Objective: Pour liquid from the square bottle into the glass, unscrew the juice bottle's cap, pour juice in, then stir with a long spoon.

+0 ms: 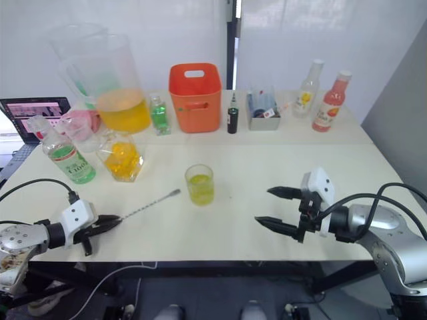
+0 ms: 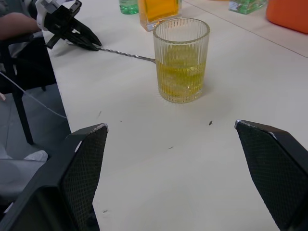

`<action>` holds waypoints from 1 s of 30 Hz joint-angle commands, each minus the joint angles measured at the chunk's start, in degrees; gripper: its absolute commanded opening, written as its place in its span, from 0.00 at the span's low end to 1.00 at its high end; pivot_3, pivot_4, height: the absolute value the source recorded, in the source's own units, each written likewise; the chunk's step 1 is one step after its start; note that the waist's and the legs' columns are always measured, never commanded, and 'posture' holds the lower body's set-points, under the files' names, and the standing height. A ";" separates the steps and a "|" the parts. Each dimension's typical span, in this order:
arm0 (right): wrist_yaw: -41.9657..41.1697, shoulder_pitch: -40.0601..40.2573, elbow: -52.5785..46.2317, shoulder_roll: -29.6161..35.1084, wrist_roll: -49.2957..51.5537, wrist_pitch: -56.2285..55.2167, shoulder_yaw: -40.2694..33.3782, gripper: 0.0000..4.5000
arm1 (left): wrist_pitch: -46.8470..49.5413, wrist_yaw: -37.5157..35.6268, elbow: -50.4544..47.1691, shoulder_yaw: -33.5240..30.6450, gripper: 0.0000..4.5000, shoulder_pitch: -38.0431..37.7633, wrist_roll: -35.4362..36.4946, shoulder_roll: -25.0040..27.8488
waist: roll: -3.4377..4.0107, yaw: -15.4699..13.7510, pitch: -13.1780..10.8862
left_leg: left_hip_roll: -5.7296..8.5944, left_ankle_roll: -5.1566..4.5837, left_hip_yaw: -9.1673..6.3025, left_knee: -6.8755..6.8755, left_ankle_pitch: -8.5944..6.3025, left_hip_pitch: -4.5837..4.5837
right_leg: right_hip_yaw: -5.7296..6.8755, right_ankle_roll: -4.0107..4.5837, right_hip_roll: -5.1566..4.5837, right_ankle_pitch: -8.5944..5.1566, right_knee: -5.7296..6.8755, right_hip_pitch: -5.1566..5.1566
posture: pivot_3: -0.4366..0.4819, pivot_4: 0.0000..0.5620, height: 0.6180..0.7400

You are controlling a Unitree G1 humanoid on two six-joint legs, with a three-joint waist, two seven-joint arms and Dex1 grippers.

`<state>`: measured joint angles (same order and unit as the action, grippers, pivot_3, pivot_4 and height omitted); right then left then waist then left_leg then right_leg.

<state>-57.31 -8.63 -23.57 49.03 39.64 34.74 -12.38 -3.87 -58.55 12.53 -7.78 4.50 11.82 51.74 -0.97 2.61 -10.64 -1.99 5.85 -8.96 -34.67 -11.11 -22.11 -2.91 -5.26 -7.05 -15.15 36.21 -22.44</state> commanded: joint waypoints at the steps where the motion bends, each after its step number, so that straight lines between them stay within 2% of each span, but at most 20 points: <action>1: -0.29 -2.10 -2.59 -0.20 3.63 1.00 -1.11 1.00 | 6.78 -3.31 -2.75 -0.32 0.43 -1.61 2.17 2.20 | 0.02 0.23 -0.01 | 0.00 0.00 0.00 0.02 0.00 0.01 | 0.00 0.00 0.00 -0.01 0.02 0.00 | 0.48 0.27 1.00; 3: -0.34 -3.13 -3.26 -0.54 6.39 2.47 -1.27 1.00 | 9.00 -4.39 -5.16 -1.25 0.57 -1.25 4.24 2.76 | 0.03 0.24 -0.01 | -0.01 0.00 0.00 0.03 0.00 0.01 | 0.00 0.00 0.00 -0.02 0.03 -0.01 | 0.48 0.27 1.00; 7: -0.60 -4.84 -4.40 0.28 8.32 3.98 -0.47 1.00 | 14.91 -4.55 -7.93 -1.56 0.57 1.75 6.17 3.06 | -0.04 -0.30 -0.07 | 0.00 0.00 -0.01 -0.02 0.00 -0.08 | 0.00 -0.01 0.00 -0.02 0.01 -0.05 | 0.48 0.27 1.00; 12: 0.41 -7.17 -5.81 -0.06 8.82 4.82 0.47 1.00 | 22.49 -4.71 -9.37 1.29 0.57 5.92 5.18 3.42 | -0.08 -0.47 -0.09 | 0.01 0.00 -0.03 -0.09 0.00 -0.13 | 0.01 -0.05 0.00 0.01 -0.01 -0.05 | 0.48 0.27 1.00; 22: 2.86 -7.38 -7.70 0.04 11.61 5.96 -0.96 1.00 | 20.82 -8.44 -2.50 7.55 0.57 6.17 -1.03 5.92 | -0.07 0.09 -0.09 | 0.00 -0.01 -0.02 -0.01 0.00 -0.14 | 0.01 -0.01 0.01 0.00 0.03 -0.15 | 0.48 0.27 1.00; 30: 2.65 -5.84 -6.96 -0.32 9.22 3.67 -0.39 1.00 | 24.19 -8.90 -1.32 9.38 0.01 8.11 -1.71 6.41 | -0.02 0.15 -0.06 | 0.00 -0.02 0.00 0.00 -0.01 -0.09 | -0.01 -0.01 0.01 -0.02 0.07 -0.13 | 0.48 0.27 1.00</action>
<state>-54.52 -14.45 -29.75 48.58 49.17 39.94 -11.75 18.73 -66.60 9.53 -0.87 14.25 12.20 57.79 -0.99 2.76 -10.70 -1.99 5.83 -8.95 -34.67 -11.12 -22.19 -2.91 -5.26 -7.04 -15.18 36.29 -22.57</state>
